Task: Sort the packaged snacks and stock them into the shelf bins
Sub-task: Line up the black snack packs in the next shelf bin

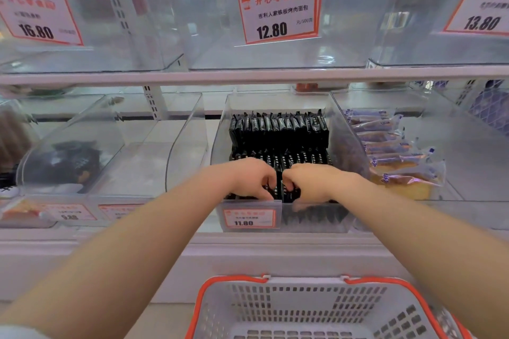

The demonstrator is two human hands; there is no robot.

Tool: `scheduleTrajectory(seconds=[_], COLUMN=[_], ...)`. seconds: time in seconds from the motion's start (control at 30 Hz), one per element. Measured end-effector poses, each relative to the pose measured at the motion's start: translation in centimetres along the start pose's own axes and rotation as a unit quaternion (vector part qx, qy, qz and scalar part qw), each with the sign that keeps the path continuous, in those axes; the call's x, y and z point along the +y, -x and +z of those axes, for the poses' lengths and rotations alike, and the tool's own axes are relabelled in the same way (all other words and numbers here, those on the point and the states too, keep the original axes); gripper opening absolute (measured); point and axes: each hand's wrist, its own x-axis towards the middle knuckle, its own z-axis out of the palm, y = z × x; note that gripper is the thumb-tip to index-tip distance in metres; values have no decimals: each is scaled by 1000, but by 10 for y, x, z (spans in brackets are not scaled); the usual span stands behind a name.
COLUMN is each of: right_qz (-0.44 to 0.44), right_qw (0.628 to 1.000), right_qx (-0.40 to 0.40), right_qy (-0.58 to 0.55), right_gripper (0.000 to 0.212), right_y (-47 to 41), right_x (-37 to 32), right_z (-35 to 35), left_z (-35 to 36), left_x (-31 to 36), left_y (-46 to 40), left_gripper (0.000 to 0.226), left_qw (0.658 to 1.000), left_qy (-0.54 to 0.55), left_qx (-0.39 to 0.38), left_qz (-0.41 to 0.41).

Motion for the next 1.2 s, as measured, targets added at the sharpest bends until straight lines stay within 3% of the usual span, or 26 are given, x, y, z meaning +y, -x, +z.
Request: scheduleTrajectory(seconds=[0.1, 0.23, 0.5, 0.63, 0.83, 0.93, 1.0, 1.1, 1.2], right_qz=[-12, -40, 35, 25, 0, -16, -11, -2, -77], right_qw=[998, 998, 976, 967, 957, 957, 969, 995, 991], right_qx=[54, -6, -118, -115, -159, -104, -75, -94, 1], right_qy=[1, -44, 182, 224, 244, 269, 234, 38, -111], right_gripper=[30, 38, 52, 46, 65, 58, 53, 58, 33], right_y=[-2, 2, 21, 17, 23, 21, 18, 14, 4], right_x=[7, 11, 19, 17, 22, 23, 25, 30, 12], right_z=[-3, -23, -31, -27, -24, -11, -9, -19, -21], left_z=[5, 10, 16, -1, -31, -23, -17, -13, -10], left_x=[4, 9, 9, 1, -12, -9, -8, -12, -14], left_y=[-13, -26, -35, -23, -4, -2, -2, -1, -2], left_gripper=[48, 67, 52, 54, 63, 69, 69, 68, 66], left_qw=[1000, 1000, 996, 998, 966, 949, 943, 943, 945], left_qy=[12, -15, -51, -53, -204, -251, -279, -300, -301], left_qx=[9, 7, 73, 11, -134, -168, -156, -123, -95], left_qz=[12, -17, -28, -18, -81, -91, -89, -81, -83])
